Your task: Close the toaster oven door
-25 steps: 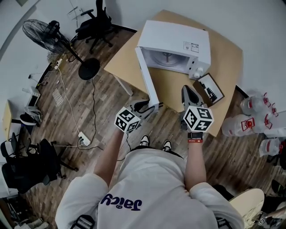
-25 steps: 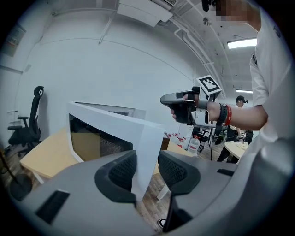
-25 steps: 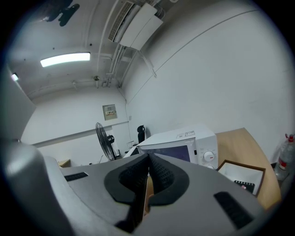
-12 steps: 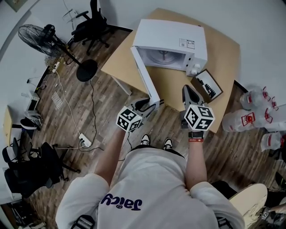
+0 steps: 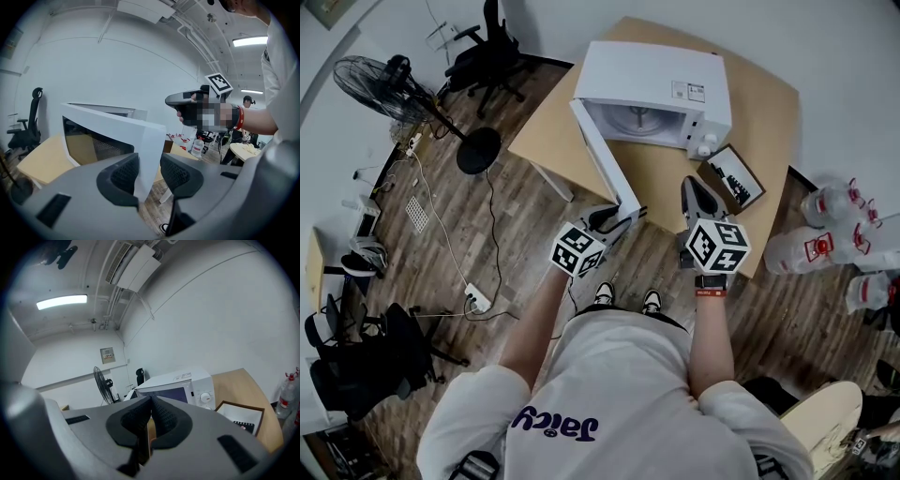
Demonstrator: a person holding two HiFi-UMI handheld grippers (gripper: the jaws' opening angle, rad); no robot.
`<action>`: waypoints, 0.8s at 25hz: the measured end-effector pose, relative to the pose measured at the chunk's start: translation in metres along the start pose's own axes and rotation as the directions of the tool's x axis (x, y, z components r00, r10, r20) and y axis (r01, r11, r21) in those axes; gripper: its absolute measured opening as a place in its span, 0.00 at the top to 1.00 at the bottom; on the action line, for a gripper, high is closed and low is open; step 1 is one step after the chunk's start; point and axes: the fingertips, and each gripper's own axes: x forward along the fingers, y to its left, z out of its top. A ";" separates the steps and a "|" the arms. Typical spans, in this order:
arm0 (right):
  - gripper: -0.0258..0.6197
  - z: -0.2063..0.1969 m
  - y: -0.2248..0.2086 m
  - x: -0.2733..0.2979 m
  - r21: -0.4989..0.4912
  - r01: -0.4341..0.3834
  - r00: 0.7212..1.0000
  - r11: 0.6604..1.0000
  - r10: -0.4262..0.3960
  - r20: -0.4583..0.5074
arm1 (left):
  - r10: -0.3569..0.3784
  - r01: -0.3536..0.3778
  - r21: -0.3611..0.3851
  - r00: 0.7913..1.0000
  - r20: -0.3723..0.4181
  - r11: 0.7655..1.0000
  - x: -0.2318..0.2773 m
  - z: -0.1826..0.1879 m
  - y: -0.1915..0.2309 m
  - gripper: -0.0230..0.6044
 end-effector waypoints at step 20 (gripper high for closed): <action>0.94 0.007 -0.013 0.002 -0.083 0.053 0.999 0.995 -0.054 -0.004 | -0.042 0.042 0.028 0.999 0.000 0.999 0.027 0.012 -0.005 0.73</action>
